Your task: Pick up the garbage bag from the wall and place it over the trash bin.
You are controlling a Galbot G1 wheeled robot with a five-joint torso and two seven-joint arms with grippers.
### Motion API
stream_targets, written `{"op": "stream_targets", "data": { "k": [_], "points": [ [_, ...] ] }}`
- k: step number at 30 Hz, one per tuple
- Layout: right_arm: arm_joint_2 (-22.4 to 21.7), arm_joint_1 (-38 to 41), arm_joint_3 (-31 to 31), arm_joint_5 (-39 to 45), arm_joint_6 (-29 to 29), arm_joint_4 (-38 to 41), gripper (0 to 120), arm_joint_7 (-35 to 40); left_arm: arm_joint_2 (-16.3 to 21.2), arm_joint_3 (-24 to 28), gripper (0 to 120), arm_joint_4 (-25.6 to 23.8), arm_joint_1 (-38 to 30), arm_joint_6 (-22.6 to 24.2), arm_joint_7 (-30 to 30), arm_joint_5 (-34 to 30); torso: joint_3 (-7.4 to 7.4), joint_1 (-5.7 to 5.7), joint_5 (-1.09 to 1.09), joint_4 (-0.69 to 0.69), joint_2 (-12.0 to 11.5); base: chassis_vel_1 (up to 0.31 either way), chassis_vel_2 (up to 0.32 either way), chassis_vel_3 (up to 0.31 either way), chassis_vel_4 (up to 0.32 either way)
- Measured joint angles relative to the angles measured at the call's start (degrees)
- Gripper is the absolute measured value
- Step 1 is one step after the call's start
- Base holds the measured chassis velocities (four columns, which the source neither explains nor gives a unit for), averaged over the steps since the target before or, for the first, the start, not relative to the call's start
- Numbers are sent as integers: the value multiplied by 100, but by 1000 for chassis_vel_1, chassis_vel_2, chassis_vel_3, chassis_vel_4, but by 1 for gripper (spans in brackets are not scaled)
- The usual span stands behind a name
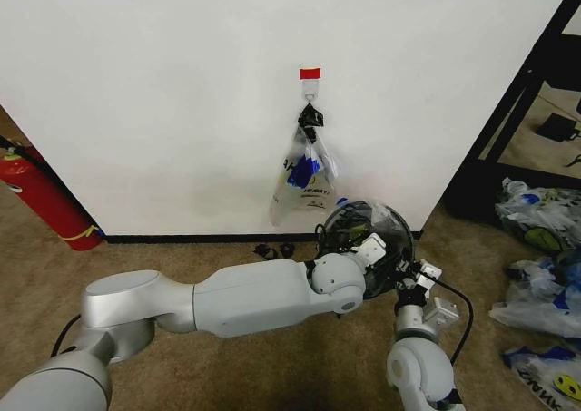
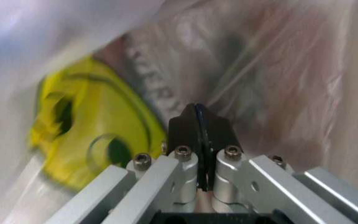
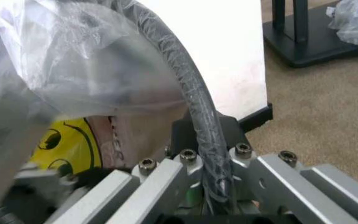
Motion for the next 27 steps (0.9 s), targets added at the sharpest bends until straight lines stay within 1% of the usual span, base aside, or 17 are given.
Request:
{"op": "stream_targets", "data": {
  "k": [3, 6, 12, 17, 22, 27],
  "points": [
    [-21, -7, -11, -17, 0, 1, 0, -10, -83, 23, 0, 81, -20, 9, 6, -7, 0, 0, -1, -1, 0, 0, 0, 0, 0],
    [-66, -40, -16, -8, 17, 44, 0, -27, -278, 52, 0, 314, -56, 12, 16, -33, 0, 0, -1, -2, 0, 0, 0, 0, 0],
    [-142, -104, 16, 22, 69, 79, 0, -68, -471, 16, 0, 641, -36, -41, 47, -60, 0, 0, -1, 0, 0, 0, 0, 0, 0],
    [-163, -112, 23, 42, 124, 71, 0, -93, -608, -18, 0, 756, 50, -37, 34, -68, 0, 0, -1, -1, 0, 0, 0, 0, 0],
    [-143, -115, 0, 88, 128, 130, 0, -115, -776, -42, 0, 994, 78, -31, 44, -64, 0, 0, -1, 0, 0, 0, 0, 0, 0],
    [-136, -146, -1, 151, 125, 137, 0, -117, -810, -91, 0, 1029, 95, -30, 50, -134, 0, 0, -1, -1, 0, 0, 0, 0, 0]
  ]
}}
